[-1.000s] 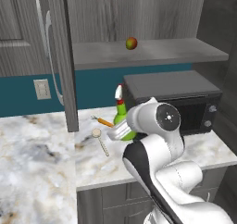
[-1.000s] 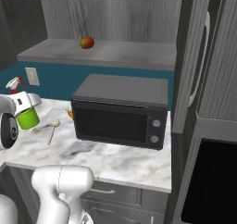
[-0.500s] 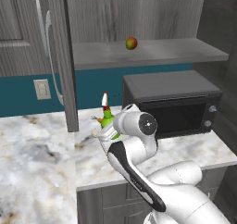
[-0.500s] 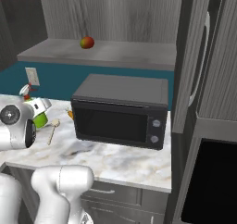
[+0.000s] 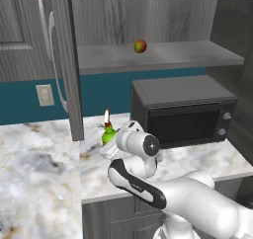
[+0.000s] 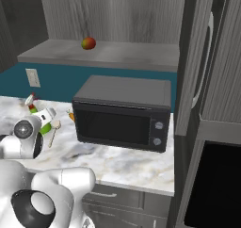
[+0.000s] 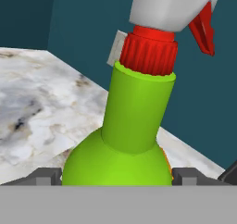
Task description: Pick the spray and dish brush from the cabinet and place them on the counter.
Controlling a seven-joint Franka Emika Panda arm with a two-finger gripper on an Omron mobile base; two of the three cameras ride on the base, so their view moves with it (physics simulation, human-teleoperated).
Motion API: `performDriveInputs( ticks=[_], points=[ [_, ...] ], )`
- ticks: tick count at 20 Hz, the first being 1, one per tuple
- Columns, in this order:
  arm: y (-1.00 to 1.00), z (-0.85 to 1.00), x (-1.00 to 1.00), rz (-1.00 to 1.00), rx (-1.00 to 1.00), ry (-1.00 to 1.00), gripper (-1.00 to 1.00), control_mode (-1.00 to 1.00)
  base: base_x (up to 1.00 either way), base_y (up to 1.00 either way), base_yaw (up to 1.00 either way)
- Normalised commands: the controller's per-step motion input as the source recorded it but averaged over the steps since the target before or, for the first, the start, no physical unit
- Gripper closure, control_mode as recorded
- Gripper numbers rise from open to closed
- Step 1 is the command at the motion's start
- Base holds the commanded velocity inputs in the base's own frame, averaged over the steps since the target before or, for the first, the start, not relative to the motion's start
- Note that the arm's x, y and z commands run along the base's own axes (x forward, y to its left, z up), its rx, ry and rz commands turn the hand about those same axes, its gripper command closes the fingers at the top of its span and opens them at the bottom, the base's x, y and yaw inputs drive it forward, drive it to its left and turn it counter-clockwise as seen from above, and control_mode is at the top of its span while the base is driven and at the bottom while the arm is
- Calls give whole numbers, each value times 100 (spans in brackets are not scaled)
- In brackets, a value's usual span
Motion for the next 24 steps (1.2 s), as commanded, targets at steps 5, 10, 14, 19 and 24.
performDriveInputs(
  ticks=[5, 10, 14, 19, 24],
  points=[
    [23, -35, 28, 0, 10, -1, 100, -100, 0, 0, 0],
    [36, -26, 25, 0, 5, 0, 100, -100, 0, 0, 0],
    [35, -38, 12, 1, 3, 3, 100, -100, 0, 0, 0],
    [44, -36, 21, 1, 1, 4, 100, -100, 0, 0, 0],
    [52, -16, 26, 0, -1, 4, 100, -100, 0, 0, 0]
  ],
)
